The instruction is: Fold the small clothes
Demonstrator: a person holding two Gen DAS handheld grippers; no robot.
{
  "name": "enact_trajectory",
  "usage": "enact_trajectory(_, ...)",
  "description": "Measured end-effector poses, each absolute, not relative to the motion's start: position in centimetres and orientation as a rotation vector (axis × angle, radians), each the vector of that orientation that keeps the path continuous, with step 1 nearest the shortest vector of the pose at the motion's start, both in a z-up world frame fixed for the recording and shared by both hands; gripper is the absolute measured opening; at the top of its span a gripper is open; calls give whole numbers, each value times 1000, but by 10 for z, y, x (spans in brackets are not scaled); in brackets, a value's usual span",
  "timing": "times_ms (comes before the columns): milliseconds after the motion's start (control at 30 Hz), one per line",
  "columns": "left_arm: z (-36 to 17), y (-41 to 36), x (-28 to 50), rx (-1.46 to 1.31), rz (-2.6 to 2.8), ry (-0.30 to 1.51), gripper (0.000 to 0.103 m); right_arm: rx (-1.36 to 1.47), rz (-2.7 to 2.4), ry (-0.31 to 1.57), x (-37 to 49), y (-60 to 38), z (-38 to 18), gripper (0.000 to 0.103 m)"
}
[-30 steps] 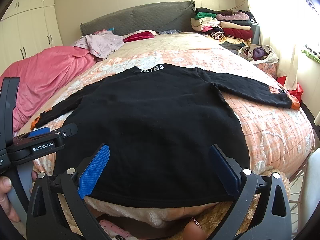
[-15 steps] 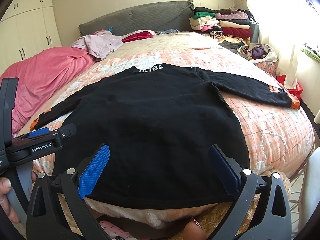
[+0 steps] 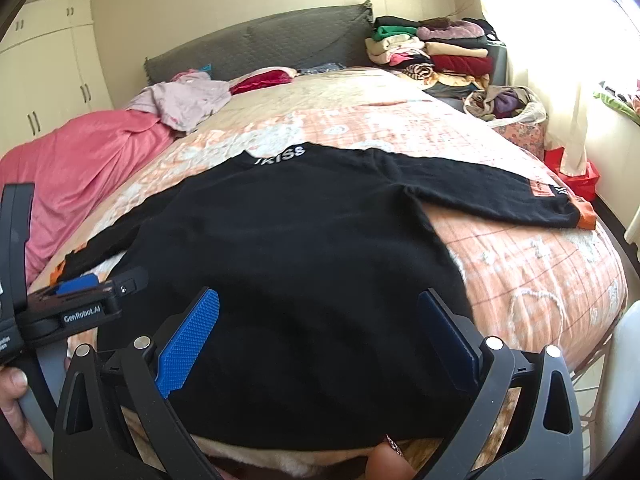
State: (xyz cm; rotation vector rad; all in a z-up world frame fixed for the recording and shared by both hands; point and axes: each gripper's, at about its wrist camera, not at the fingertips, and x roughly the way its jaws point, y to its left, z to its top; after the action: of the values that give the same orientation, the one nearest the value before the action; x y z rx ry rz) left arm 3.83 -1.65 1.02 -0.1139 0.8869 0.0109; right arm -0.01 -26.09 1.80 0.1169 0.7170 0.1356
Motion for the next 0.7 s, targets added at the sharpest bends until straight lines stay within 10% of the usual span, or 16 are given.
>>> enact_trajectory(700, 15, -49, 118, -118, -56, 911, 95, 220, -24, 721, 70, -325, 26, 99)
